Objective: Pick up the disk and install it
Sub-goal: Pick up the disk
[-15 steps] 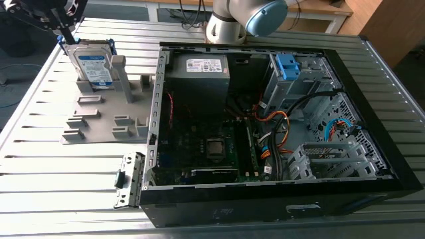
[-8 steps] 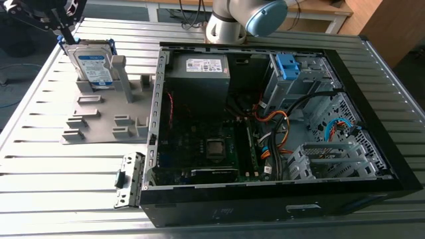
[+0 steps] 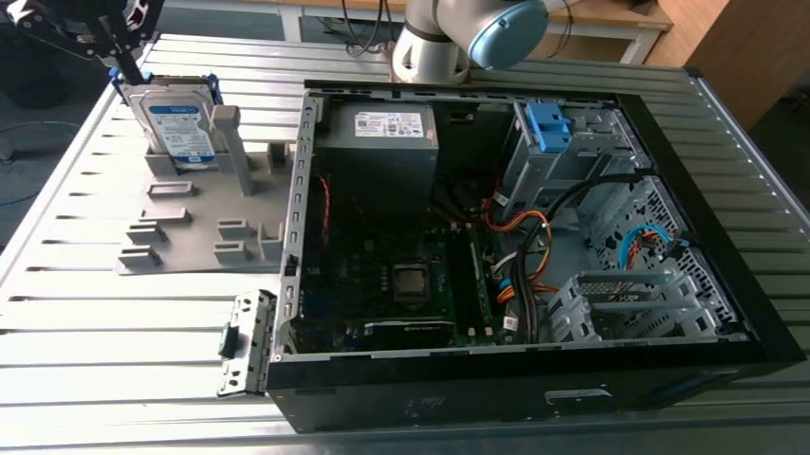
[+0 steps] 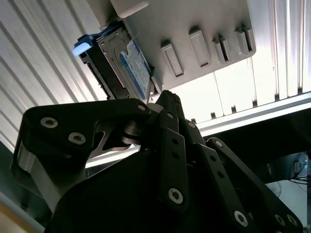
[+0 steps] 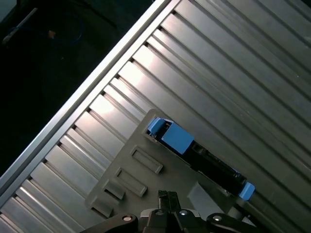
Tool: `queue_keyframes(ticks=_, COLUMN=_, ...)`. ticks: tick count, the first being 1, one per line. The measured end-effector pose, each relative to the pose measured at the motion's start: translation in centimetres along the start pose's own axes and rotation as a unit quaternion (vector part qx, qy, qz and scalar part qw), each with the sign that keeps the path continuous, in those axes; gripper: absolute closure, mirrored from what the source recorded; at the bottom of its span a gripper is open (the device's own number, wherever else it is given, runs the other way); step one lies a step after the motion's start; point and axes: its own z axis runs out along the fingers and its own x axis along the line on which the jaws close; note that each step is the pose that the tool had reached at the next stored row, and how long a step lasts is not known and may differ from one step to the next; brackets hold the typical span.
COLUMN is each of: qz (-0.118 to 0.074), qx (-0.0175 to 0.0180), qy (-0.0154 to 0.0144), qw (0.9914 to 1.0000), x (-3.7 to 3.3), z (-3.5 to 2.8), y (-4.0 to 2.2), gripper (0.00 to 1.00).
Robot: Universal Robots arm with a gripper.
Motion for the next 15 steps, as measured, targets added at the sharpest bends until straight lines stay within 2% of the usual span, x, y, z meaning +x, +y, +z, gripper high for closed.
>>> queue_keyframes(ticks=8, qz=-0.028, qx=-0.0007, qy=0.0009, qw=0.99961, x=0.0, z=0.0, y=0.0, gripper=0.89)
queue_keyframes(ticks=15, qz=-0.052, qx=-0.0014, qy=0.0017, qw=0.99863, x=0.0, z=0.0, y=0.0, gripper=0.89)
